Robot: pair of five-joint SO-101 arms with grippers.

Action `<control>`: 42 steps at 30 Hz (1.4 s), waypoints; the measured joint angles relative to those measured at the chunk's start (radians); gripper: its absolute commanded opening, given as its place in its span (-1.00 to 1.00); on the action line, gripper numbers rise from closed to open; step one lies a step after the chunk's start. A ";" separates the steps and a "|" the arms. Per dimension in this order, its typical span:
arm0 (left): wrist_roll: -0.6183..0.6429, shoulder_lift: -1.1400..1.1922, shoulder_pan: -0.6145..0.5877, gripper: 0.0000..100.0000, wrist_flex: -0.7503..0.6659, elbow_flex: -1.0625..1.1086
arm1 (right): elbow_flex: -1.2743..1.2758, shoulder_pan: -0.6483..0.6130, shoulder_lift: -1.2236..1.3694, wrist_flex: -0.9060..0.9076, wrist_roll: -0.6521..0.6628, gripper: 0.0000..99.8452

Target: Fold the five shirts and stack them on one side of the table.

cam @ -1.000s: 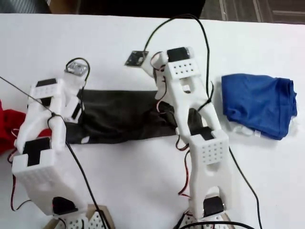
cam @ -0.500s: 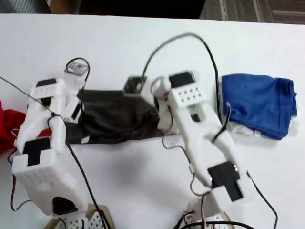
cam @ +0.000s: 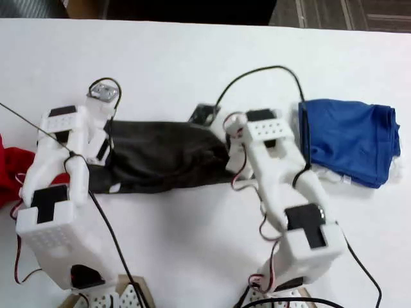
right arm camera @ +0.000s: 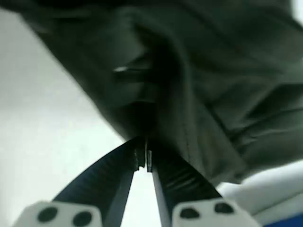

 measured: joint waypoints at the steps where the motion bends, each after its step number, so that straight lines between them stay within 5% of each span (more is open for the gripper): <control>1: 0.000 0.000 0.000 -0.64 0.000 0.000 | -0.048 0.011 0.037 0.000 0.000 -0.96; 13: 0.000 0.000 0.000 -0.64 0.000 0.000 | -0.617 0.009 0.318 0.126 -0.080 -0.96; 24: 0.000 0.000 0.000 -0.64 0.000 0.000 | -0.663 0.006 0.229 0.436 -0.092 -0.96; 42: 0.000 0.000 0.000 -0.64 0.000 0.000 | -0.394 -0.184 0.224 0.017 -0.170 -0.96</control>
